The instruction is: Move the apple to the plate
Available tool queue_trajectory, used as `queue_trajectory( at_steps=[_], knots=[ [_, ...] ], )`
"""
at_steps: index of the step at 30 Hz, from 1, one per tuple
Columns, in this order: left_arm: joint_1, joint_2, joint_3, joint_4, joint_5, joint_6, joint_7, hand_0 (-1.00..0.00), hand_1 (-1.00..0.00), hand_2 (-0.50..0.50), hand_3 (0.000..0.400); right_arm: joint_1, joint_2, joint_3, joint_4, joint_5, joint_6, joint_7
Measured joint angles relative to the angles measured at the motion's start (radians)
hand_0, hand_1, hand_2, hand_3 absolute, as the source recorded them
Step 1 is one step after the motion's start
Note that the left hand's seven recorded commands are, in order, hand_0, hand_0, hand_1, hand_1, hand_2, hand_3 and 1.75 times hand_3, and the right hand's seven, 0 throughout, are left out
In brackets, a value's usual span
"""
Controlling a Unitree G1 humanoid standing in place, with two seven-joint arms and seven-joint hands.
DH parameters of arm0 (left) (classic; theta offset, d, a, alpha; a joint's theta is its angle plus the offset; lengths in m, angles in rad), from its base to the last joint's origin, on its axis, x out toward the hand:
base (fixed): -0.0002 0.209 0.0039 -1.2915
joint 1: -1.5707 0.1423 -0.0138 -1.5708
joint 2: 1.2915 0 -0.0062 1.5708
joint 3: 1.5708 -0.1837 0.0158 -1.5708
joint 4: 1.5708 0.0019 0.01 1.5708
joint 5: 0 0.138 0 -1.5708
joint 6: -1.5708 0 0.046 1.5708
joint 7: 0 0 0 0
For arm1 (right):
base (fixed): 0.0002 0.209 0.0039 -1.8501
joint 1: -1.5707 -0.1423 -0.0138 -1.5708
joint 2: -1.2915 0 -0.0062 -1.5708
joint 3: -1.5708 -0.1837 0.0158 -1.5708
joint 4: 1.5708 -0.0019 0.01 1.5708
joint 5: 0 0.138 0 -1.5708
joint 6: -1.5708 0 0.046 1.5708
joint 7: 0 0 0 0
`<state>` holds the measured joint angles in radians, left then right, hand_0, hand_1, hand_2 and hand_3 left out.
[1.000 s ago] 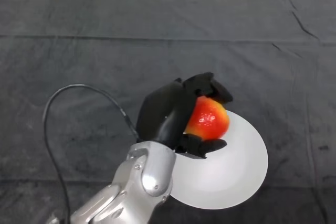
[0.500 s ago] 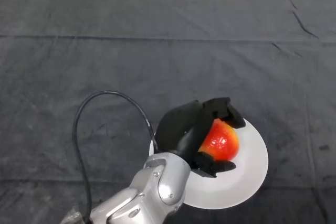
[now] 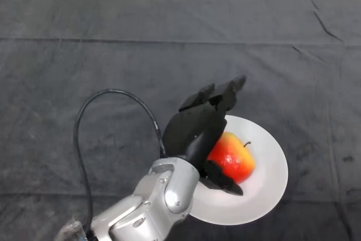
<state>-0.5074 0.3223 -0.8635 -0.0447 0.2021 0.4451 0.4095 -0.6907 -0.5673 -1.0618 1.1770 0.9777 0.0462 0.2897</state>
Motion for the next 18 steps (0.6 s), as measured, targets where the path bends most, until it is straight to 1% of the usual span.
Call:
queue_trajectory(
  at_steps=[5, 7, 11, 16, 18],
  knots=[
    [0.001, 0.039, 0.036, -0.070, 0.001, 0.005, -0.011, 0.00, 0.00, 0.00, 0.000, 0.000, 0.000, 0.0000, 0.000, 0.0000, 0.000, 0.0000],
    [0.001, 0.061, 0.075, -0.107, 0.001, 0.005, -0.024, 0.00, 0.00, 0.00, 0.000, 0.000, 0.000, -0.0001, 0.000, 0.0000, 0.000, 0.0000],
    [0.007, 0.100, 0.165, -0.168, 0.001, 0.005, -0.025, 0.00, 0.00, 0.00, 0.000, 0.000, 0.000, 0.0000, 0.000, 0.0000, 0.000, 0.0001],
    [0.034, 0.137, 0.273, -0.230, 0.002, 0.005, -0.022, 0.00, 0.00, 0.00, 0.000, 0.000, 0.000, 0.0000, 0.000, 0.0000, 0.000, 0.0000],
    [0.062, 0.152, 0.322, -0.274, 0.003, 0.005, -0.020, 0.00, 0.00, 0.00, 0.000, 0.000, 0.000, -0.0001, 0.000, 0.0000, 0.000, 0.0000]
  ],
)
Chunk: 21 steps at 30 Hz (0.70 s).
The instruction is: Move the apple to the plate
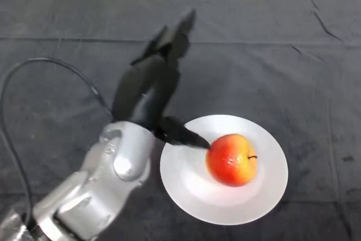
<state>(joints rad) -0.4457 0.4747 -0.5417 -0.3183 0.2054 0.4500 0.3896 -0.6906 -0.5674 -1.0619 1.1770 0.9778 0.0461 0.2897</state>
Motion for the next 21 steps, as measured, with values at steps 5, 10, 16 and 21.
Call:
queue_trajectory(
  at_steps=[5, 10, 16, 21],
  knots=[
    [0.060, 0.018, 0.100, -0.073, 0.000, 0.001, 0.018, 0.00, 0.00, 0.00, 0.000, 0.000, 0.000, 0.0003, 0.000, -0.0001, 0.000, 0.0000],
    [0.123, 0.041, 0.206, -0.133, 0.001, 0.004, 0.036, 0.00, 0.00, 0.00, 0.000, 0.000, 0.000, 0.0000, 0.000, -0.0001, 0.000, 0.0000],
    [0.186, 0.049, 0.317, -0.192, 0.012, 0.007, 0.051, 0.00, 0.00, 0.00, 0.000, 0.000, 0.000, 0.0008, 0.000, -0.0001, 0.000, 0.0000],
    [0.235, 0.051, 0.406, -0.234, 0.014, 0.007, 0.054, 0.00, 0.00, 0.00, 0.000, 0.000, 0.000, 0.0004, 0.000, -0.0001, 0.000, 0.0000]
  ],
)
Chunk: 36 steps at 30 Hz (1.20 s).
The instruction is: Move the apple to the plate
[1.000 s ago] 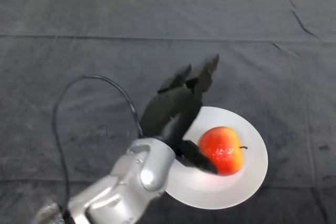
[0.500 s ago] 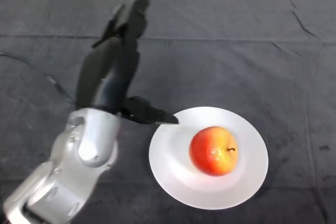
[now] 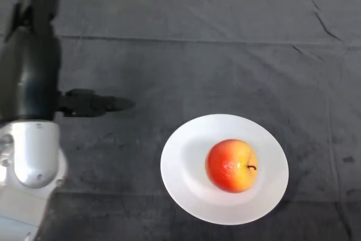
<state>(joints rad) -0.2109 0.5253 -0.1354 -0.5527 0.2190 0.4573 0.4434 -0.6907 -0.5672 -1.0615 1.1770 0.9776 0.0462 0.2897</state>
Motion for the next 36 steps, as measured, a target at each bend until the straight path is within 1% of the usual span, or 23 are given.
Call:
queue_trajectory(
  at_steps=[4, 9, 12, 16, 22, 28, 33, 36],
  knots=[
    [0.037, 0.000, 0.058, -0.035, 0.002, 0.000, 0.004, 0.00, 0.00, 0.00, 0.000, 0.000, 0.000, -0.0001, 0.000, 0.0000, 0.000, 0.0000],
    [0.057, 0.000, 0.145, -0.050, 0.003, -0.001, 0.011, 0.00, 0.00, 0.00, 0.000, 0.000, 0.000, 0.0002, 0.000, 0.0000, 0.000, 0.0000],
    [0.103, 0.000, 0.196, -0.088, 0.003, -0.004, 0.014, 0.00, 0.00, 0.00, 0.000, 0.000, 0.000, -0.0004, 0.000, 0.0000, 0.000, 0.0000],
    [0.158, 0.000, 0.269, -0.110, -0.001, -0.011, 0.014, 0.00, 0.00, 0.00, 0.000, 0.000, 0.000, -0.0003, 0.000, 0.0000, 0.000, 0.0000],
    [0.206, -0.005, 0.388, -0.115, -0.006, -0.038, 0.014, 0.00, 0.00, 0.00, 0.000, 0.000, 0.000, -0.0003, 0.000, 0.0000, 0.000, 0.0000],
    [0.234, -0.024, 0.418, -0.145, -0.002, -0.044, 0.018, 0.00, 0.00, 0.00, 0.000, 0.000, 0.000, -0.0002, 0.000, 0.0000, 0.000, 0.0000],
    [0.233, -0.047, 0.418, -0.152, 0.004, -0.044, 0.030, 0.00, 0.00, 0.00, 0.000, 0.000, 0.000, -0.0002, 0.000, 0.0000, 0.000, 0.0000],
    [0.233, -0.049, 0.418, -0.152, 0.006, -0.044, 0.034, 0.00, 0.00, 0.00, 0.000, 0.000, 0.000, -0.0003, 0.000, 0.0000, 0.000, 0.0000]
  ],
)
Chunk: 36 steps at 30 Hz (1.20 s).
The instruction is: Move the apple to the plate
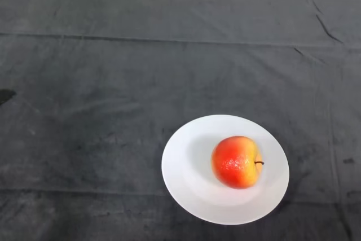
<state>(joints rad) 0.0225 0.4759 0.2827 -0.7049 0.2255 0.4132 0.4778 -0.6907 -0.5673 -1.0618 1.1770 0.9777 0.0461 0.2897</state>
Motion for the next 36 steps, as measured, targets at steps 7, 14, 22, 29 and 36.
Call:
queue_trajectory(
  at_steps=[7, 14, 22, 29, 36],
  knots=[
    [0.032, -0.007, 0.155, -0.001, -0.055, -0.043, -0.033, 0.00, 0.00, 0.00, 0.000, 0.000, 0.000, 0.0016, 0.000, 0.0000, 0.000, 0.0000],
    [0.088, -0.027, 0.327, -0.001, -0.120, -0.102, -0.052, 0.00, 0.00, 0.00, 0.000, 0.000, 0.000, -0.0001, 0.000, 0.0001, 0.000, 0.0000],
    [0.088, -0.050, 0.344, -0.001, -0.126, -0.114, -0.031, 0.00, 0.00, 0.00, 0.000, 0.000, 0.000, 0.0001, 0.000, 0.0000, 0.000, 0.0000],
    [0.088, -0.059, 0.345, -0.001, -0.125, -0.115, -0.003, 0.00, 0.00, 0.00, 0.000, 0.000, 0.000, 0.0000, 0.000, 0.0000, 0.000, 0.0000],
    [0.087, -0.069, 0.345, -0.001, -0.125, -0.115, 0.001, 0.00, 0.00, 0.00, 0.000, 0.000, 0.000, 0.0001, 0.000, 0.0000, 0.000, 0.0000]
  ],
)
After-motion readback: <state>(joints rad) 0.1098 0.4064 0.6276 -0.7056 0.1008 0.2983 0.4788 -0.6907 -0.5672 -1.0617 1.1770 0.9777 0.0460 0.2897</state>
